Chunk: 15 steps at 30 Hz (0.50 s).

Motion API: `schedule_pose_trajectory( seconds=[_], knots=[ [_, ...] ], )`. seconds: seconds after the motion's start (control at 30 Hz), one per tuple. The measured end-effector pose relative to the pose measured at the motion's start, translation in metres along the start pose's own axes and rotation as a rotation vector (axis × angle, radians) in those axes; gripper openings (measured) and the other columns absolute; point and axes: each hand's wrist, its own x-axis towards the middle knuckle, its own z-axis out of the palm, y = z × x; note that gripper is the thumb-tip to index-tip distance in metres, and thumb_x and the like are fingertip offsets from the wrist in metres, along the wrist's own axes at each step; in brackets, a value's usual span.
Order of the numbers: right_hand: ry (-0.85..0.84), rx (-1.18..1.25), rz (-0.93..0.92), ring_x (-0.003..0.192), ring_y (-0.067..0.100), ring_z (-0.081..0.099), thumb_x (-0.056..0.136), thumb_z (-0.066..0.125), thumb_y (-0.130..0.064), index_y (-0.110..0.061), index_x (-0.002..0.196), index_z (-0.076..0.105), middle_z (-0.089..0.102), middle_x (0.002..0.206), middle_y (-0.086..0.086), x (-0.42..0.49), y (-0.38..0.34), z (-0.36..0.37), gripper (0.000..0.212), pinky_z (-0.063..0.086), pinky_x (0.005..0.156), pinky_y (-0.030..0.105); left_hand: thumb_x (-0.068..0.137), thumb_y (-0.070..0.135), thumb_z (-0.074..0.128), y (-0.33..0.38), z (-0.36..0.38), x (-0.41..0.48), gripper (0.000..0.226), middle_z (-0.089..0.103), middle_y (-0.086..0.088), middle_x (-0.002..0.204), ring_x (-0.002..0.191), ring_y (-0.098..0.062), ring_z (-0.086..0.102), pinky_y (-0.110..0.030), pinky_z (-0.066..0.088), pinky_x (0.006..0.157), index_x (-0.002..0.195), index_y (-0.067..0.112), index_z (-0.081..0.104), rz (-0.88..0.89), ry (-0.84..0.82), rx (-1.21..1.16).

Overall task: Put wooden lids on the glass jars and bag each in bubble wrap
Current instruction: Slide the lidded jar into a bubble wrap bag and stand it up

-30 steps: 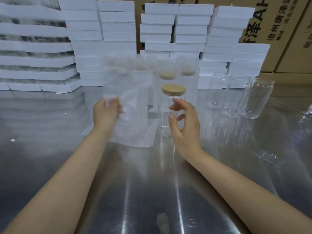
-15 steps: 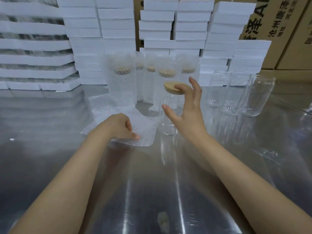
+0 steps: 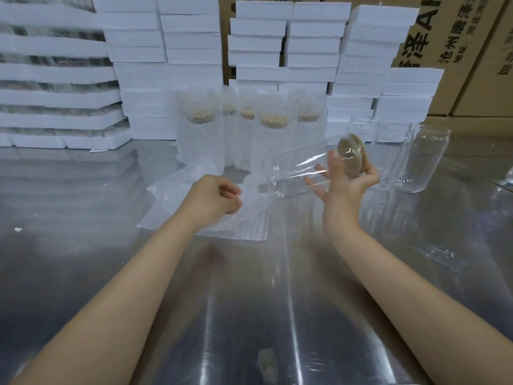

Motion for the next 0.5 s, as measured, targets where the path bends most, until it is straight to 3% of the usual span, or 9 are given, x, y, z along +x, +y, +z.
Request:
schedule_pose_trajectory(
  seconds=[0.07,0.13,0.23,0.3,0.37,0.5],
  knots=[
    [-0.05,0.106,0.093,0.114,0.033,0.062,0.087,0.072,-0.024,-0.019,0.115,0.025,0.043,0.122,0.0,-0.004,0.001,0.002,0.056,0.06,0.075,0.042,0.08,-0.002,0.069,0.004,0.01,-0.004,0.015,0.068,-0.013,0.071,0.066,-0.02,0.067,-0.027,0.058,0.073,0.095,-0.001,0.068,0.001,0.017,-0.079],
    [-0.107,0.15,0.138,0.118,0.035,0.06,0.082,0.077,-0.024,-0.021,0.112,0.027,0.042,0.124,0.003,-0.01,0.003,0.005,0.058,0.06,0.079,0.043,0.081,-0.002,0.069,0.007,0.017,-0.006,0.005,0.067,-0.011,0.067,0.056,-0.014,0.063,-0.019,0.056,0.06,0.082,0.002,0.069,0.037,0.048,-0.085],
    [-0.148,-0.014,0.086,0.115,0.027,0.061,0.067,0.081,-0.036,-0.03,0.099,0.029,0.042,0.122,0.0,-0.019,0.007,0.009,0.062,0.054,0.093,0.05,0.084,-0.002,0.064,0.007,0.019,-0.007,0.023,0.067,-0.008,0.069,0.053,-0.01,0.064,-0.019,0.055,0.056,0.066,0.013,0.064,0.063,0.15,-0.094],
    [-0.131,-0.162,0.022,0.1,0.011,0.062,0.059,0.082,-0.048,-0.034,0.093,0.027,0.044,0.108,-0.009,-0.025,0.009,0.009,0.066,0.051,0.096,0.049,0.086,-0.003,0.057,0.007,0.015,-0.005,0.018,0.065,-0.009,0.072,0.049,-0.006,0.061,-0.018,0.055,0.054,0.074,0.006,0.067,0.045,0.267,-0.162],
    [-0.113,-0.224,-0.001,0.087,0.004,0.061,0.051,0.081,-0.055,-0.034,0.091,0.026,0.043,0.1,-0.01,-0.028,0.011,0.01,0.071,0.054,0.093,0.044,0.088,-0.001,0.055,0.008,0.011,-0.003,0.013,0.064,-0.015,0.072,0.051,-0.007,0.061,-0.019,0.056,0.055,0.083,-0.003,0.068,0.03,0.335,-0.265],
    [-0.068,-0.201,0.006,0.083,0.009,0.061,0.061,0.087,-0.038,-0.03,0.09,0.026,0.039,0.1,-0.007,-0.028,0.015,0.009,0.068,0.053,0.092,0.051,0.088,-0.001,0.055,0.012,0.009,-0.002,0.011,0.062,-0.011,0.064,0.057,-0.012,0.062,-0.02,0.053,0.059,0.082,0.0,0.065,0.058,0.336,-0.395]
  ],
)
